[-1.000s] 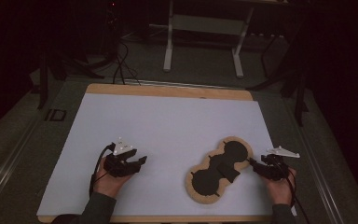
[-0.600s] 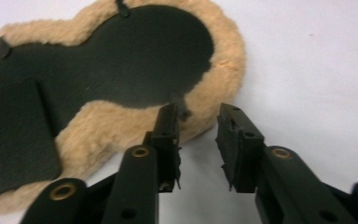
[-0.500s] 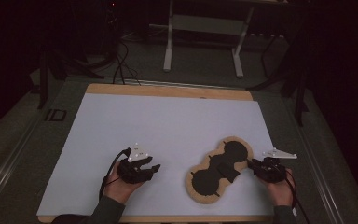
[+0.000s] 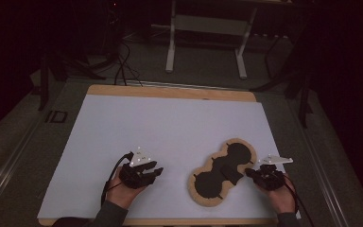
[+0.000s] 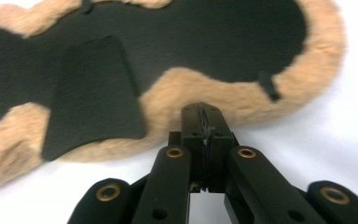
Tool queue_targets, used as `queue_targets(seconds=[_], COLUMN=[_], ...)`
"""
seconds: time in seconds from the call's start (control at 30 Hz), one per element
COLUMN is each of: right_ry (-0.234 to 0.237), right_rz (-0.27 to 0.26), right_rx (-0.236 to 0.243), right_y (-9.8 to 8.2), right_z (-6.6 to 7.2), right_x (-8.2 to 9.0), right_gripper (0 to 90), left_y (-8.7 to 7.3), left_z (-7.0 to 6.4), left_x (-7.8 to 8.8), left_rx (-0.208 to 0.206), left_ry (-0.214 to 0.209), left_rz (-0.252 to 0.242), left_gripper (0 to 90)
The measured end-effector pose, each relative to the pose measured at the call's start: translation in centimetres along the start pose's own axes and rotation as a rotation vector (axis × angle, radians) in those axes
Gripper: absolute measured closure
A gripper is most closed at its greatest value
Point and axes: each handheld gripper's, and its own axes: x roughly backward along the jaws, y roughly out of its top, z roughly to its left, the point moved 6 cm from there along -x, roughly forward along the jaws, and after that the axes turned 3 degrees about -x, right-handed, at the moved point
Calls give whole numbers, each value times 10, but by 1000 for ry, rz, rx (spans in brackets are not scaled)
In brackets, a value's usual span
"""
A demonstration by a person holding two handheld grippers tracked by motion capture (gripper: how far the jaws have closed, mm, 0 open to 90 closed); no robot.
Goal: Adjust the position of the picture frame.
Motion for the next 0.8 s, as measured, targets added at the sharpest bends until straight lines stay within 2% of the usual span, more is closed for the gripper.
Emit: queue_targets(seconds=[0.07,0.13,0.2,0.43,0.8], right_ry=[27,25,51,79,63], right_rz=[24,27,21,5,23], right_rx=[18,22,11,5,3], right_y=[-1,-1,-2,-1,-1], right_z=[5,6,6,9,9], right_x=[-3,-3,-1,0,0], right_gripper=[900,900,900,900,900], left_y=[0,0,-1,-5,-8], left_z=[-4,-9,-15,-26,-39], left_x=[-1,-2,-5,-13,-21], left_rx=[-6,-16,-34,-74,-121], left_ry=[-11,-26,-39,-66,-85], left_rz=[2,5,14,50,80], left_gripper=[676,684,717,761,829])
